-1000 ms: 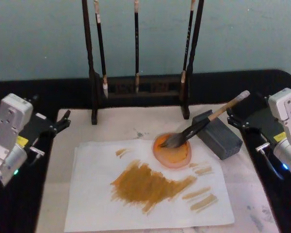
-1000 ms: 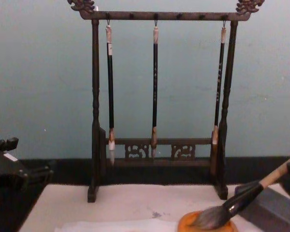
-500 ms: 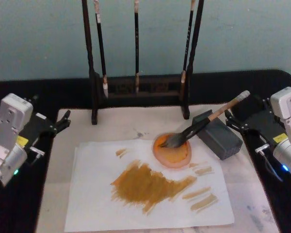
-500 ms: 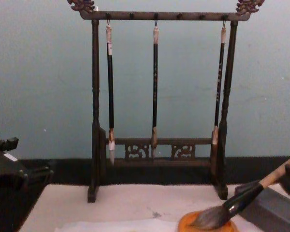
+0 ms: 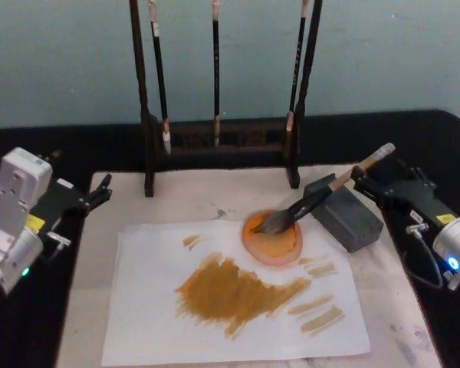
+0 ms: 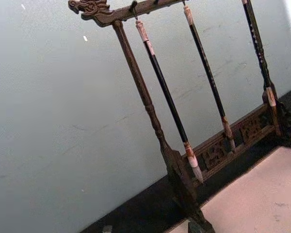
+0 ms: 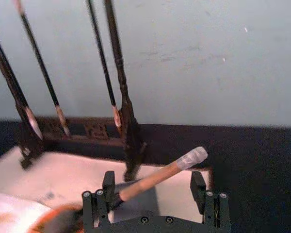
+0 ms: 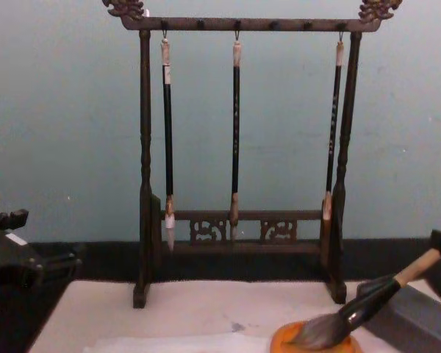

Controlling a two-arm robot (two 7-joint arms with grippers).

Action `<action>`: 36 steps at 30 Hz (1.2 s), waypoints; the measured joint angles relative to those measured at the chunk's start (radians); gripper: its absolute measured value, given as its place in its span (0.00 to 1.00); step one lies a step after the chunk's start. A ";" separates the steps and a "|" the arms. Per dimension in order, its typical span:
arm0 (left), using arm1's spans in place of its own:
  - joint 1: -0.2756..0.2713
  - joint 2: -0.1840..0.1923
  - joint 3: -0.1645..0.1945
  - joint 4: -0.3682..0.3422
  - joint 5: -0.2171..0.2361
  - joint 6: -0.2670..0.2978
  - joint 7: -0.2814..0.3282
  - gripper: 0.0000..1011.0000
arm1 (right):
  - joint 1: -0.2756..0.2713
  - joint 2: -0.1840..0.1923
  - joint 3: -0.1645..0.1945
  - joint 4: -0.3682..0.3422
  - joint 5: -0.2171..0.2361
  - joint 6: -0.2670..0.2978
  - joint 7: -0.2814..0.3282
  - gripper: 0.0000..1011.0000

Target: Pick up the brush from the inkstone, write on the paper, then place the brush back to its original position.

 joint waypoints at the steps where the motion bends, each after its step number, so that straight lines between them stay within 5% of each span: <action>1: 0.000 0.000 0.000 0.000 0.000 0.000 0.000 1.00 | -0.003 -0.009 0.011 -0.001 0.021 0.011 0.006 0.99; 10: 0.000 0.000 0.000 0.000 0.000 0.000 0.000 1.00 | -0.005 -0.105 0.103 0.016 0.268 0.166 0.008 0.99; 16: 0.000 0.000 0.000 0.000 0.000 0.000 0.000 1.00 | 0.021 -0.147 0.123 0.051 0.366 0.224 -0.041 0.99; 36: 0.000 0.000 0.000 0.000 0.000 0.000 0.000 1.00 | 0.144 -0.198 0.086 0.213 0.465 0.232 -0.049 0.99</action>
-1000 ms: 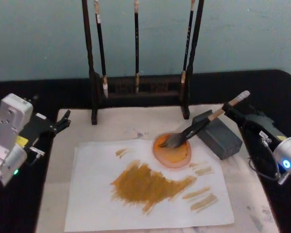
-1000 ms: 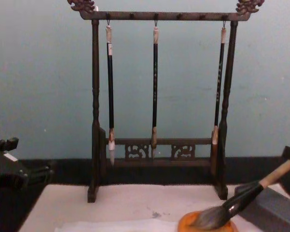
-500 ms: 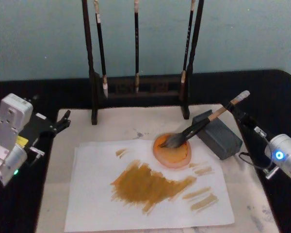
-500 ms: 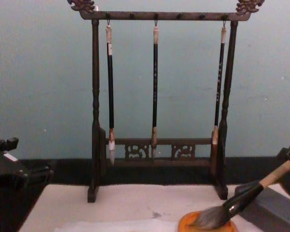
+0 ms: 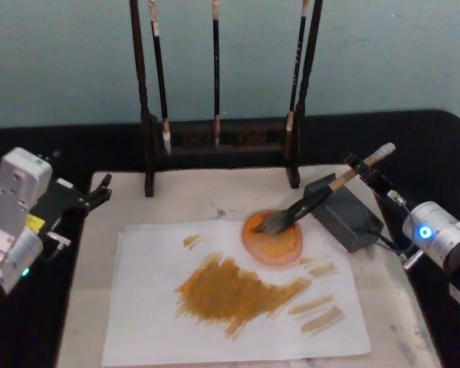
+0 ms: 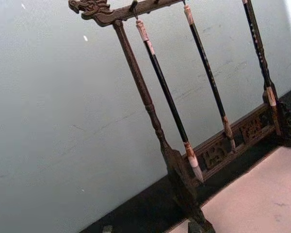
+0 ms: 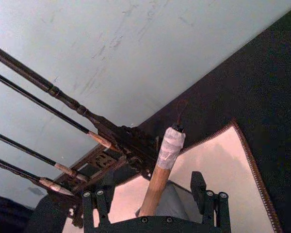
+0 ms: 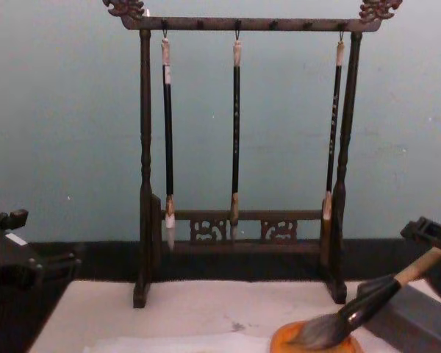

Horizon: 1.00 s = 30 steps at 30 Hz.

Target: Pick up the brush from the inkstone, write on the paper, then place the brush back to its original position.

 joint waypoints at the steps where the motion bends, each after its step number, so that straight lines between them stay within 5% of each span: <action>1: 0.000 0.000 0.000 0.000 0.000 0.000 0.000 1.00 | 0.003 0.000 -0.002 0.004 0.002 -0.001 0.001 0.99; 24: 0.000 0.000 0.000 0.000 0.000 0.000 0.000 1.00 | 0.018 0.006 -0.018 0.025 0.031 -0.015 0.013 0.99; 30: 0.000 0.000 0.000 0.000 0.000 0.000 0.000 1.00 | 0.017 0.006 -0.017 0.024 0.030 -0.014 0.012 0.87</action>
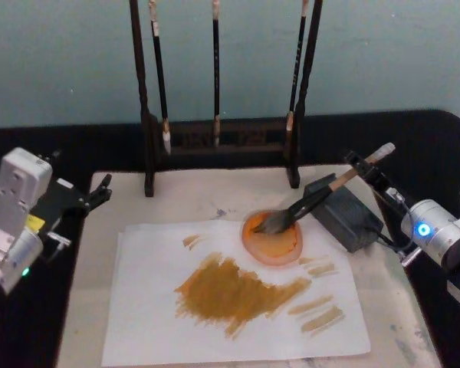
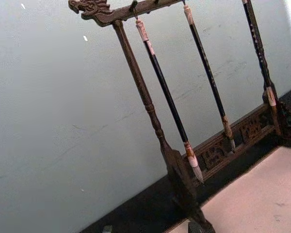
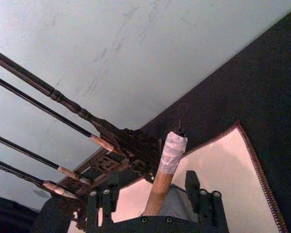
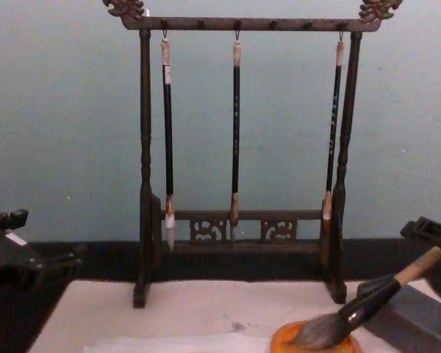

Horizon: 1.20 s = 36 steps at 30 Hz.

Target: Pick up the brush from the inkstone, write on the paper, then place the brush back to its original position.

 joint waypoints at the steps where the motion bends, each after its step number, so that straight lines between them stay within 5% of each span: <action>1: 0.000 0.000 0.000 0.000 0.000 0.000 0.000 1.00 | 0.000 0.000 0.000 0.000 0.000 0.000 0.000 0.84; 23: 0.000 0.000 0.000 0.000 0.000 0.000 0.000 1.00 | -0.001 0.000 0.001 -0.002 -0.002 0.000 -0.001 0.18; 36: 0.000 0.000 0.000 0.000 0.000 0.000 0.000 1.00 | -0.001 0.000 0.001 -0.002 -0.003 0.000 -0.001 0.18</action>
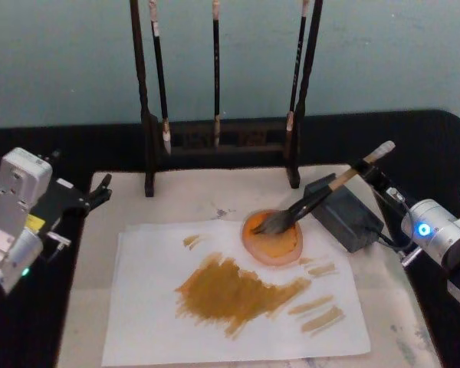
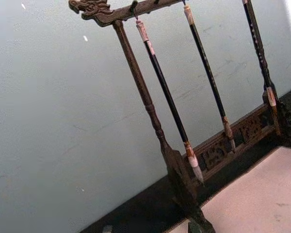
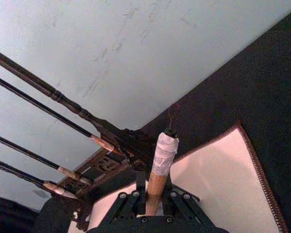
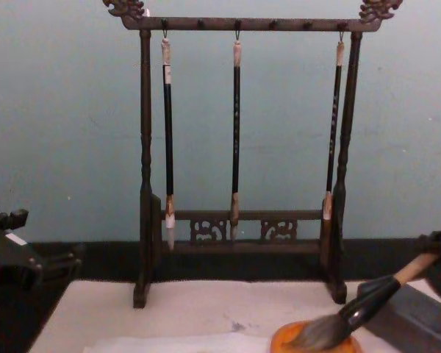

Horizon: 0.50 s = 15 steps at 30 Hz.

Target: Pick up the brush from the inkstone, write on the paper, then place the brush back to its original position.

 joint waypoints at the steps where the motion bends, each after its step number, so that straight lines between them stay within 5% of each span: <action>1: 0.000 0.000 0.000 0.000 0.000 0.000 0.000 1.00 | 0.000 0.000 0.000 0.000 0.000 0.000 0.000 0.18; 15: 0.000 0.000 0.000 0.000 0.000 0.000 0.000 1.00 | 0.009 0.028 -0.033 -0.042 0.019 -0.048 0.025 0.17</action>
